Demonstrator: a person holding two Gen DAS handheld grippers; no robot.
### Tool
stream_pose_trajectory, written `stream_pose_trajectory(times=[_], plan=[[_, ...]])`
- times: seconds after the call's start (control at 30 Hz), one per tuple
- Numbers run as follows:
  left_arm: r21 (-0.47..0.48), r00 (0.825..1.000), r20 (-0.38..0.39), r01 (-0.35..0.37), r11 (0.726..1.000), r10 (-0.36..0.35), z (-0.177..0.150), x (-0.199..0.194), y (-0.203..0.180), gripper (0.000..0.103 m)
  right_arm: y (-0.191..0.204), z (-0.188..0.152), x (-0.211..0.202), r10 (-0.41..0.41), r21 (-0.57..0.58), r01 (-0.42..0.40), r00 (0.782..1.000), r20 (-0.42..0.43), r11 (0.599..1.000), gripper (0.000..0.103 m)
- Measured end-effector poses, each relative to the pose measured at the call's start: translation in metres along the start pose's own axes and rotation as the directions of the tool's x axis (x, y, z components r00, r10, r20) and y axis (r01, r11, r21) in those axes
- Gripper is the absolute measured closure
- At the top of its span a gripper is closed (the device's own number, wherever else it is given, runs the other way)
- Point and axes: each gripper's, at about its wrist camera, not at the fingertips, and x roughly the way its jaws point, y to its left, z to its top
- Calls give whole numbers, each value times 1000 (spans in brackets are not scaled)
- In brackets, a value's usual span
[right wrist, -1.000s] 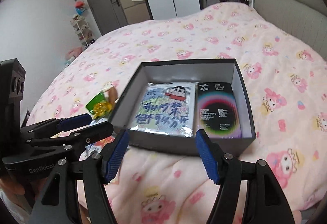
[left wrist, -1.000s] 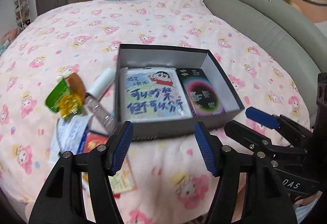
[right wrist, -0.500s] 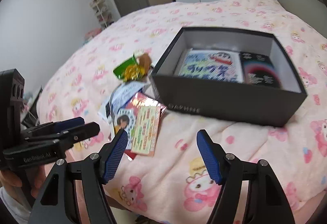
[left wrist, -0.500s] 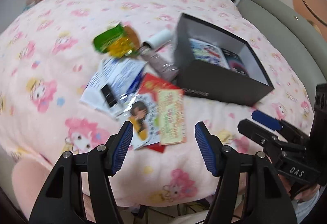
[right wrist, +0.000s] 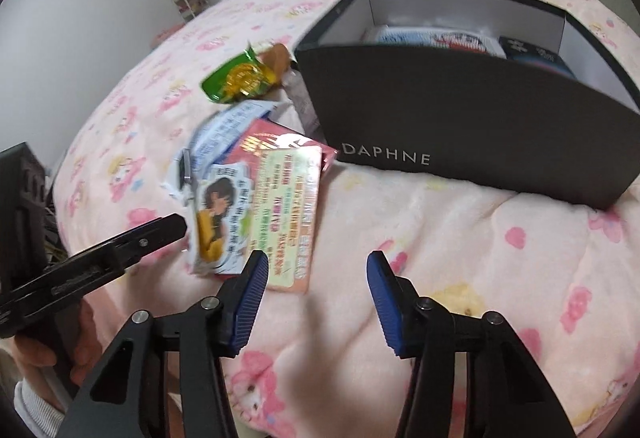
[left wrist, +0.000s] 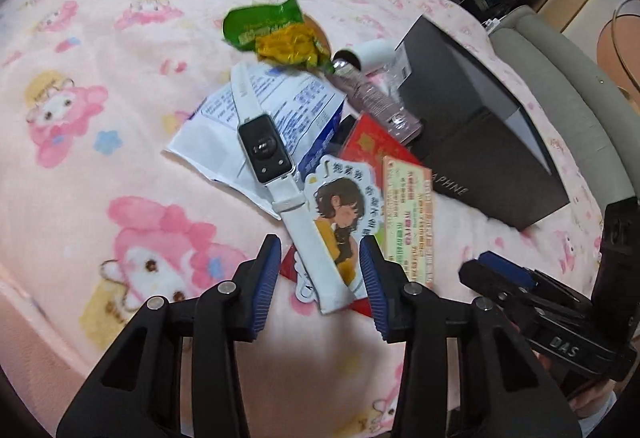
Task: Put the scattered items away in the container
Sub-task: 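Withdraw the left gripper from the DAPHNE box toward the scattered items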
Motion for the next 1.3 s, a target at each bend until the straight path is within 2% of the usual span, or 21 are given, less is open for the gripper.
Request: stream_pose_trajectory(times=[0.13, 0.27, 0.43, 0.5, 0.6, 0.77, 0.87, 1.07, 1.3], plan=[[31, 999, 25, -27, 999, 26, 2, 2, -3, 62, 0, 8, 21, -72, -14, 72, 997, -20, 997, 56], [2, 1000, 25, -1, 1000, 1, 5, 0, 0, 62, -6, 9, 28, -108, 33, 108, 994, -21, 994, 56], [6, 1000, 5, 1, 1000, -1, 5, 6, -3, 62, -3, 4, 12, -229, 58, 226, 972, 46, 972, 55], [24, 1000, 15, -8, 1000, 8, 4, 4, -6, 62, -1, 3, 17, -254, 26, 254, 967, 25, 967, 55], [29, 1000, 23, -2, 1000, 2, 3, 1, -7, 62, -1, 0, 30, -232, -4, 232, 972, -33, 973, 55], [17, 999, 32, 9, 1000, -10, 2, -3, -5, 62, 6, -2, 23, -157, -11, 157, 988, -6, 988, 56], [10, 999, 47, 20, 1000, -20, 2, -7, -3, 61, 8, 1, 14, -78, 11, 78, 997, 11, 997, 56], [-5, 997, 66, 35, 999, -34, 3, -12, -2, 59, 36, 15, 16, 14, -77, -12, 1000, 27, 997, 57], [-32, 985, 106, 137, 990, -133, 6, -24, 2, 56, 44, 18, 24, 46, -76, -45, 999, 12, 996, 57]])
